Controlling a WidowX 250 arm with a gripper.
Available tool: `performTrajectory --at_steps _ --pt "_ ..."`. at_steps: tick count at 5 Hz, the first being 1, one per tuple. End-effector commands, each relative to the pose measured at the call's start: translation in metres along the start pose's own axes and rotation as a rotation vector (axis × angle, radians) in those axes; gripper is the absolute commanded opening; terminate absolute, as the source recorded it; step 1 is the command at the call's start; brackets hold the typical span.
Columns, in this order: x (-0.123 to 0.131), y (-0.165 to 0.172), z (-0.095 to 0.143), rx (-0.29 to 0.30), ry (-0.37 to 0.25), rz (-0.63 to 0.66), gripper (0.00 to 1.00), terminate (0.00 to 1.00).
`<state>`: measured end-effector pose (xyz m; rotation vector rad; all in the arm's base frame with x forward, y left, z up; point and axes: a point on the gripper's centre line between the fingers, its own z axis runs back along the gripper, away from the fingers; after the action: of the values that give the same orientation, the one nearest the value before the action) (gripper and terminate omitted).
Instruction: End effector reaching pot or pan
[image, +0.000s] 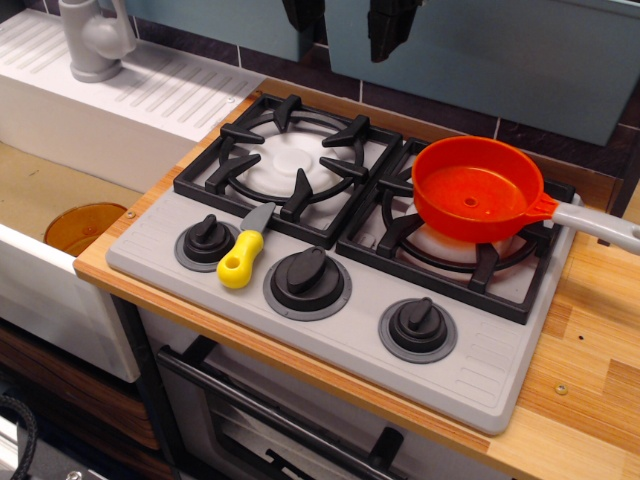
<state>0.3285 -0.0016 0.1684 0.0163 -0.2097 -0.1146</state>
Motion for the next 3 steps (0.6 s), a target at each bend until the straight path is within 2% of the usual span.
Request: performTrajectory --at_steps 1,3 --pt "0.000 0.000 0.000 0.000 0.000 0.000 1.00 0.00" --pt "0.023 -0.008 -0.024 -0.025 -0.021 0.051 1.00 0.00"
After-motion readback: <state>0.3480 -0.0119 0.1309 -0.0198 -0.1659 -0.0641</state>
